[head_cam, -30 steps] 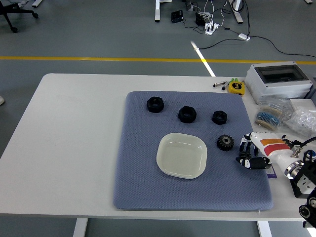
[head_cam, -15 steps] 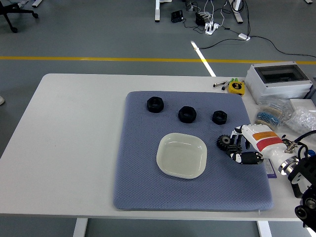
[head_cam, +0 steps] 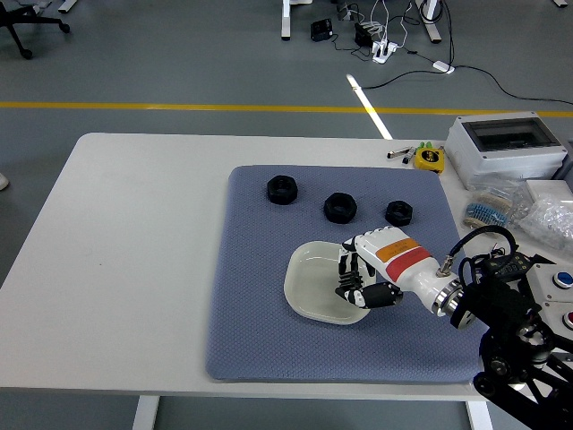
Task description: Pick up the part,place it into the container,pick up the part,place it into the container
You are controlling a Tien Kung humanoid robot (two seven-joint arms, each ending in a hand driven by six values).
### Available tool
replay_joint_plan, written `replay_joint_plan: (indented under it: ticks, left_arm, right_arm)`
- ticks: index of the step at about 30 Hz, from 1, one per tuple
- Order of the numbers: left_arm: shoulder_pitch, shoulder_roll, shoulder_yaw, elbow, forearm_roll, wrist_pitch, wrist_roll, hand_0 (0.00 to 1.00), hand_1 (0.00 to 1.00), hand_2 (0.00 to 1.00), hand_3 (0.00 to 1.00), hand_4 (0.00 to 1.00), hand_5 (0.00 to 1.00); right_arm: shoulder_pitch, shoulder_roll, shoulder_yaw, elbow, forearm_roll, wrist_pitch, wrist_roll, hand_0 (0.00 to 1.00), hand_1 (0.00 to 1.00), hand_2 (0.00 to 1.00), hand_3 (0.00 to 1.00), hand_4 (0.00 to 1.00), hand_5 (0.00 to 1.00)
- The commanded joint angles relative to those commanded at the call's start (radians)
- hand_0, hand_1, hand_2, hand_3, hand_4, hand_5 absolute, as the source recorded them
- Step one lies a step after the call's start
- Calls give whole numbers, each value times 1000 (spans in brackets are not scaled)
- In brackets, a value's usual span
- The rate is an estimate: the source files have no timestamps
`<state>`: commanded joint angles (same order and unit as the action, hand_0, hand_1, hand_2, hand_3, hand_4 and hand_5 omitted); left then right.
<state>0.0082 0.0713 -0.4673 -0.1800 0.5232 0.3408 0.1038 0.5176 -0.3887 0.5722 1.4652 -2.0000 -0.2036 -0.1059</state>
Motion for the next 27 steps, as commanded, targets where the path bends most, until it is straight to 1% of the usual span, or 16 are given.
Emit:
replay_joint_plan:
  ticks: [1, 2, 6, 7, 8, 9, 13, 14, 17, 19, 20, 23, 27]
  left_arm:
    - [0, 1, 23, 0, -25, 1, -4, 734, 727, 793, 597, 679, 635]
    - [0, 1, 37, 0, -42, 3, -6, 732, 723, 787, 595, 682, 629]
    - [2, 3, 65, 0, -71, 11, -12, 732, 723, 787, 595, 682, 629]
    - [3, 3, 63, 0, -68, 12, -11, 732, 723, 787, 595, 682, 629]
    - [3, 2, 57, 0, -62, 14, -9, 729, 719, 780, 589, 684, 624]
    - [4, 2, 52, 0, -57, 15, -8, 729, 719, 780, 589, 684, 624]
    - [10, -2, 12, 0, -33, 25, -2, 729, 719, 780, 589, 684, 624]
    - [9, -2, 8, 0, -27, 25, 1, 728, 718, 772, 589, 686, 622]
    - [7, -3, -14, 0, -2, 25, 9, 728, 718, 772, 589, 686, 622]
    - [6, -4, -26, 0, 7, 25, 13, 728, 718, 772, 589, 686, 622]
    - [6, -5, -28, 0, 8, 25, 13, 727, 715, 771, 588, 685, 617]
    - [4, -7, -36, 0, 14, 22, 14, 727, 715, 771, 588, 685, 617]
    - [0, -8, -52, 0, 27, 18, 16, 727, 715, 772, 588, 683, 609]
  right_arm:
    - [11, 8, -11, -12, 1, -2, -2, 192, 253, 359, 409, 784, 200]
    - [24, 18, -21, -27, 2, -4, -6, 207, 261, 379, 433, 770, 208]
    - [64, 50, -38, -74, 6, 4, -25, 207, 261, 379, 433, 770, 208]
    - [72, 56, -37, -83, 1, 12, -31, 207, 261, 379, 433, 770, 208]
    - [78, 61, -35, -90, -6, 21, -36, 194, 396, 481, 520, 770, 277]
    - [81, 65, -33, -95, -11, 30, -41, 194, 396, 481, 520, 770, 277]
    - [97, 78, -34, -110, -19, 120, -61, 194, 396, 481, 520, 770, 277]
    - [99, 80, -37, -112, -22, 136, -61, 206, 427, 626, 763, 961, 358]
    - [102, 84, -44, -121, -21, 163, -59, 206, 427, 626, 763, 961, 358]
    - [104, 87, -45, -125, -19, 164, -55, 206, 427, 626, 763, 961, 358]
    - [104, 86, -43, -124, -19, 162, -53, 236, 459, 718, 865, 998, 377]
    - [101, 75, -18, -103, -17, 139, -51, 236, 459, 718, 865, 998, 377]
    - [85, 44, 57, -50, -14, 95, -57, 242, 462, 729, 860, 987, 389]
